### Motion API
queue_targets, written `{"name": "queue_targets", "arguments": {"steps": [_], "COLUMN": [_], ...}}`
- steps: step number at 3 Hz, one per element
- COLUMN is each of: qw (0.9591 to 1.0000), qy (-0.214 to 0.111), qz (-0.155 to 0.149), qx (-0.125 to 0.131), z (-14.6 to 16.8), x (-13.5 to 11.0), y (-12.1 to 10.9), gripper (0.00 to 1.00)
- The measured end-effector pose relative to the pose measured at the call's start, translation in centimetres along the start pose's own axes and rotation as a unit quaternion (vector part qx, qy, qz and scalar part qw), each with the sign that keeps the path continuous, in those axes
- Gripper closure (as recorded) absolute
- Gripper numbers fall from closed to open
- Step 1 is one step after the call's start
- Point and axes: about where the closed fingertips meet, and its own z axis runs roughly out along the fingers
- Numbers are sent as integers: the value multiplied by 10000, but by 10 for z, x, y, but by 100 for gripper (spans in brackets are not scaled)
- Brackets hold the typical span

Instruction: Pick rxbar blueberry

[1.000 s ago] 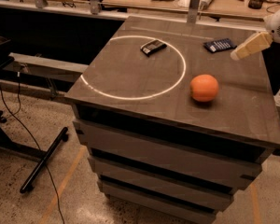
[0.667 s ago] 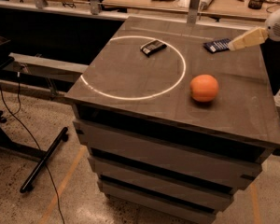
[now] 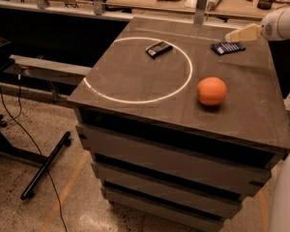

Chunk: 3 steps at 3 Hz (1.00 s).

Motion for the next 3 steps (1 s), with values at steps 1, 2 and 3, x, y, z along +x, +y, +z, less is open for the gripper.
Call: {"name": "queue_targets", "arguments": {"steps": [1,2,3], "qw": [9998,9992,9986], "qy": [43,192,332], "qz": [192,355,417], "qx": [-11,29,27], "z": [26,49,67], "x": [10,32,50], "y": [5,7,11], "gripper": [0,0,0]}}
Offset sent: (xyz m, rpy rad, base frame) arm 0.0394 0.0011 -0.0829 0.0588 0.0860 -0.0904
